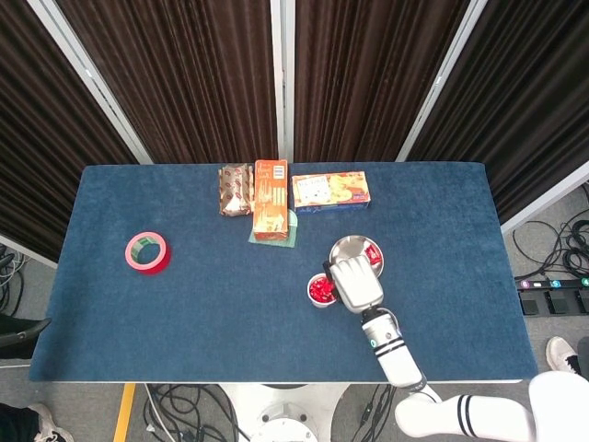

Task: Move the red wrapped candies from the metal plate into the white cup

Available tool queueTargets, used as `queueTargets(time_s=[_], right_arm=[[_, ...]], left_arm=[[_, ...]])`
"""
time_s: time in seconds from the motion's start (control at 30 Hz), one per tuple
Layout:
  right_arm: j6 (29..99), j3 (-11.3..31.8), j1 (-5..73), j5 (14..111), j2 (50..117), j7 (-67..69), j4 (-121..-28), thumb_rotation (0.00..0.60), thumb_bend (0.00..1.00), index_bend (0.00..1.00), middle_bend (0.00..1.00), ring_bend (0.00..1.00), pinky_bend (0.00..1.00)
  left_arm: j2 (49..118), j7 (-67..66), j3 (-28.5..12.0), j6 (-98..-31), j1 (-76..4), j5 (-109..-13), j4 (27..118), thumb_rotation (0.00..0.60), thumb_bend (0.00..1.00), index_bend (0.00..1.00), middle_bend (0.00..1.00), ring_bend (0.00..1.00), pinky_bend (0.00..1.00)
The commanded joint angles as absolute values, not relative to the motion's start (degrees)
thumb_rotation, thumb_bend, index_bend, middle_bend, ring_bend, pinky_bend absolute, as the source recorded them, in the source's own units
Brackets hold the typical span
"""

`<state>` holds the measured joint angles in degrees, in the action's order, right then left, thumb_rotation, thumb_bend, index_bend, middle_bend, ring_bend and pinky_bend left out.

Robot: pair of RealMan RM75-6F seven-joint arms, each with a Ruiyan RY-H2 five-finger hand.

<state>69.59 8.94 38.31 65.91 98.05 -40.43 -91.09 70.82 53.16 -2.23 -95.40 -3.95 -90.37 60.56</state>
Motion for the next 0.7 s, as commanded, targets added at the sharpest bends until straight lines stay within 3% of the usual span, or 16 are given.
queueTargets(time_s=[0.03, 0.27, 0.53, 0.7], right_arm=[[68.9, 8.9, 38.6, 65.9, 98.4, -40.1, -90.8, 0.600, 0.12, 0.60, 1.00, 1.00, 1.00], [68.4, 9.1, 38.8, 66.1, 98.8, -39.9, -90.9, 0.600, 0.10, 0.44, 1.00, 1.00, 1.00], [70.7, 10.9, 38.1, 67.8, 96.2, -38.8, -93.9, 0.600, 0.10, 0.43, 1.00, 1.00, 1.00], [76.7, 12.8, 36.6, 74.3, 91.4, -36.2, -94.8, 0.600, 0.10, 0.45, 1.00, 1.00, 1.00]], left_arm=[[70.8, 53.3, -2.4, -95.4, -4.0, -90.2, 60.5, 0.529, 0.12, 0.13, 0.08, 0.03, 0.11], [71.1, 53.8, -2.4, -95.2, -4.0, -90.2, 59.9, 0.527, 0.12, 0.13, 0.08, 0.03, 0.11], [71.0, 53.8, -2.4, -95.4, -3.9, -90.3, 60.1, 0.527, 0.12, 0.13, 0.08, 0.03, 0.11], [70.8, 52.9, -2.3, -95.3, -4.2, -90.8, 60.9, 0.527, 0.12, 0.13, 0.08, 0.03, 0.11]])
